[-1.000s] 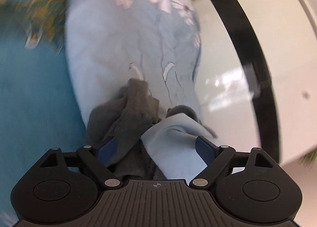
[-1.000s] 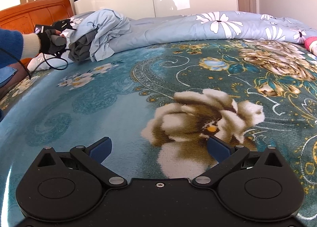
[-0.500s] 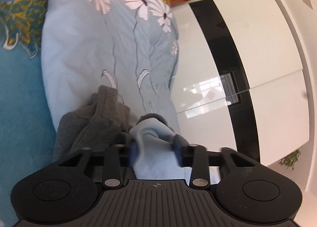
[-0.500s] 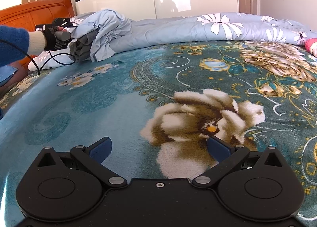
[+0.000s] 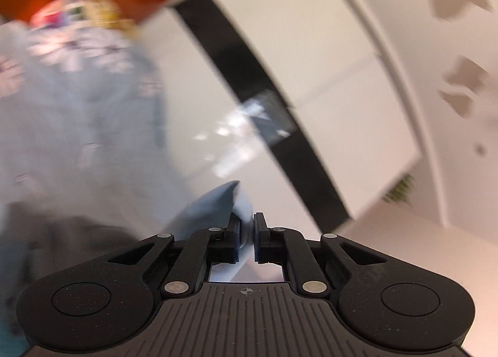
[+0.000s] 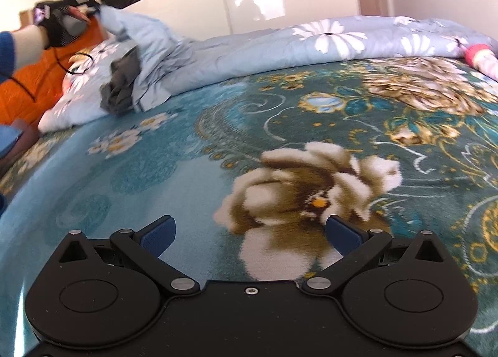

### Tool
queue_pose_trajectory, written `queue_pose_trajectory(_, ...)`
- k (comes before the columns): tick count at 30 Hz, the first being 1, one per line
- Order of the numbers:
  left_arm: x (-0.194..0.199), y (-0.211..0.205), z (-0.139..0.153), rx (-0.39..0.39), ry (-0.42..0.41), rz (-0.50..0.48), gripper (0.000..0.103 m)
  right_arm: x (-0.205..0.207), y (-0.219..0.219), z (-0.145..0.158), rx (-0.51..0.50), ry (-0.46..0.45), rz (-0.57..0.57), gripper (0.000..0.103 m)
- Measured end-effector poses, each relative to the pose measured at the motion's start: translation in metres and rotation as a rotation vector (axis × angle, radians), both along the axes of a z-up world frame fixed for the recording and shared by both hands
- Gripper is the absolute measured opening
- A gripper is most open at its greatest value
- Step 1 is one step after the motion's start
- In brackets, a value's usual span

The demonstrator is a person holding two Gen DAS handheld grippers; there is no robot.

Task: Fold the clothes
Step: 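Lift the T-shirt with the left gripper and drop it onto the sheet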

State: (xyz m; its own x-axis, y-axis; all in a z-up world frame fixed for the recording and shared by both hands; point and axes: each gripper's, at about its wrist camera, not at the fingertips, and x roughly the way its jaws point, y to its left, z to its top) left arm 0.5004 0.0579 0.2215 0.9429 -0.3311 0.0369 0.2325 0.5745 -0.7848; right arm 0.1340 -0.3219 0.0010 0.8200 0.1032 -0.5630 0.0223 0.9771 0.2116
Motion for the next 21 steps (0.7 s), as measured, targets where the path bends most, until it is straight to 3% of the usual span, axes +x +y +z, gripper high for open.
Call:
queue_pose_trajectory(6,-0.041,-0.061,0.083,0.047,-0.147,-0.157,0.002,-0.018,-0.011,0.030,-0.005,-0.074,-0.034,0.102)
queue_pose_trajectory(10,-0.071,-0.090,0.131,0.120,-0.181,-0.229,0.001,-0.036,-0.019,0.055,-0.012,-0.132,-0.066,0.102)
queue_pose_trajectory(13,-0.095,-0.102,0.152,0.162,-0.195,-0.269,0.001,-0.049,-0.022,0.070,-0.011,-0.167,-0.081,0.102)
queue_pose_trajectory(18,-0.132,-0.095,0.171,0.158,-0.212,-0.328,0.001,-0.072,-0.016,0.093,-0.014,-0.214,-0.062,0.102)
queue_pose_trajectory(21,-0.169,-0.089,0.198,0.128,-0.323,-0.393,0.000,-0.086,-0.011,0.108,-0.026,-0.244,-0.053,0.102)
